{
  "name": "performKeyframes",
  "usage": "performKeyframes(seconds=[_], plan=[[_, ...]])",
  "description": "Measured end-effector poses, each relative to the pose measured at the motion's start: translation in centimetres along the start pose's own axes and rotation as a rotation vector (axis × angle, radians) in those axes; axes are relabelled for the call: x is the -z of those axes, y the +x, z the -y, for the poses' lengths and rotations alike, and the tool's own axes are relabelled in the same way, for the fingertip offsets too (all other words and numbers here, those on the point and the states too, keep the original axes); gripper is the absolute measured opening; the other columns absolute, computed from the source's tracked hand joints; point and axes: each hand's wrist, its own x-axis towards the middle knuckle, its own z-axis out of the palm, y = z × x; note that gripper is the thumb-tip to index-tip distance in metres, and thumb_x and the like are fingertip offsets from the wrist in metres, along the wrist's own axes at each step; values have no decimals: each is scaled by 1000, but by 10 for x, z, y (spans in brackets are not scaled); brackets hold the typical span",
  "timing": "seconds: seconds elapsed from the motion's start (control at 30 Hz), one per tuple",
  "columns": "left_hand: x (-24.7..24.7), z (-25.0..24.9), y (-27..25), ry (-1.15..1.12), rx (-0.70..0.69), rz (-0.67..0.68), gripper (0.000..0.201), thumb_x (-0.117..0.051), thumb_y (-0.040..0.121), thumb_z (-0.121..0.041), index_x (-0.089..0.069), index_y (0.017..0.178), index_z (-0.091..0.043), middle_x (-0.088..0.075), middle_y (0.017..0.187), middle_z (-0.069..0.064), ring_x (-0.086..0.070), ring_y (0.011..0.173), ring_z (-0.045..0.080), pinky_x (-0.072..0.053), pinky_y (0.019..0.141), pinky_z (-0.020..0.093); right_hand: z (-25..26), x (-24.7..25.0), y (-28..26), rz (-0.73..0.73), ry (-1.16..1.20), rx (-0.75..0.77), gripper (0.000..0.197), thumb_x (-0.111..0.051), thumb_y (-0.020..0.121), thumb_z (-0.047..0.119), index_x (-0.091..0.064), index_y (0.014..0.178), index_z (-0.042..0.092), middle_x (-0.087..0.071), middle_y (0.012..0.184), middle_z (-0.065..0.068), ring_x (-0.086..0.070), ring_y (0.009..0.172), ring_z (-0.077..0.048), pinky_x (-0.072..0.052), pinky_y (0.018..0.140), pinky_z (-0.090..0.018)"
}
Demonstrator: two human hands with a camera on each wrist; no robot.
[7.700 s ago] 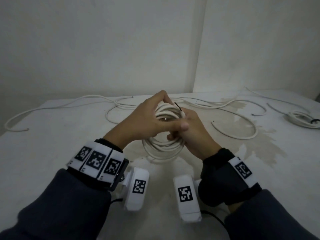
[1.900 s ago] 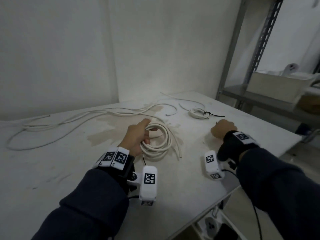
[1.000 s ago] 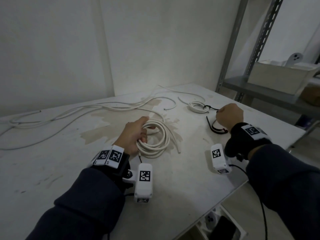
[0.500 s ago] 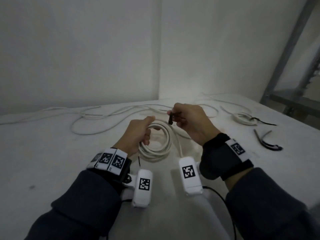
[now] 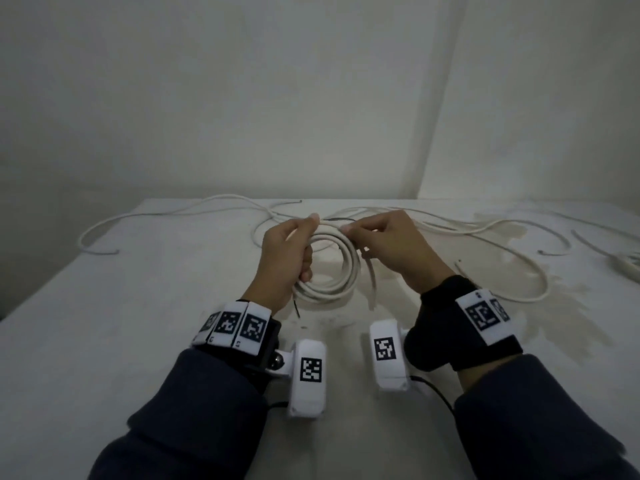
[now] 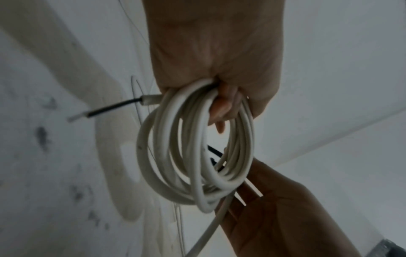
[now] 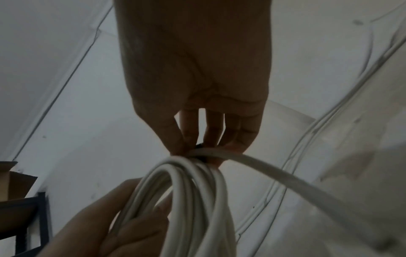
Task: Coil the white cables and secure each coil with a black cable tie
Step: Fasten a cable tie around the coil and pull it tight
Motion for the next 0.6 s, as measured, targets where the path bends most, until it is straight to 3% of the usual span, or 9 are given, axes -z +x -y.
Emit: performKeyframes(seconds=[0.07,0.17,0.27,0.33,0.4,0.5,0.6], plan=[[1,2,2,-67,41,-48,42,-57,95,-25,-37,58,-19,-24,40,-8,-22,34,9,-23,35,17,-3,-5,3,-30,78,2,14,-71,85,21,-79,92,12,-76,86,0,-70,81,-13,-54,70,-27],[-1,6,3,-197,122,-114,36,-57,94,-24,-41,62,-18,-25,40,-7,-22,33,9,-23,34,16,-8,-13,5,-49,324,-84,15,-69,86,11,-76,97,4,-76,93,-7,-70,86,-18,-56,75,-29],[-2,11,4,-320,204,-162,34,-57,92,-22,-43,60,-17,-26,40,-6,-22,32,9,-23,33,14,-15,-28,-2,-100,713,-219,20,-62,87,1,-70,105,-6,-73,98,-13,-68,82,-16,-53,69,-21],[-3,15,5,-339,232,-179,35,-58,91,-21,-42,60,-17,-26,39,-6,-22,32,9,-23,34,15,-20,-33,-5,-118,822,-284,23,-59,88,0,-67,109,-8,-71,102,-14,-67,81,-15,-52,65,-19],[-3,17,5,-334,245,-186,35,-58,90,-21,-41,59,-18,-27,40,-6,-22,32,9,-23,34,15,-23,-27,-6,-114,704,-312,21,-60,88,2,-71,106,-1,-72,98,-7,-66,79,-11,-49,64,-19],[-4,18,6,-317,244,-182,34,-59,89,-21,-41,60,-18,-27,40,-6,-23,32,9,-23,33,16,-25,-8,-6,-44,319,-285,15,-65,87,9,-75,97,15,-71,86,5,-58,76,-7,-40,64,-20],[-3,20,7,-376,270,-173,33,-59,89,-21,-42,61,-18,-27,40,-6,-22,32,8,-22,33,15,-25,6,-10,53,264,-272,17,-68,85,4,-75,88,19,-73,76,7,-63,70,-2,-47,61,-14]])
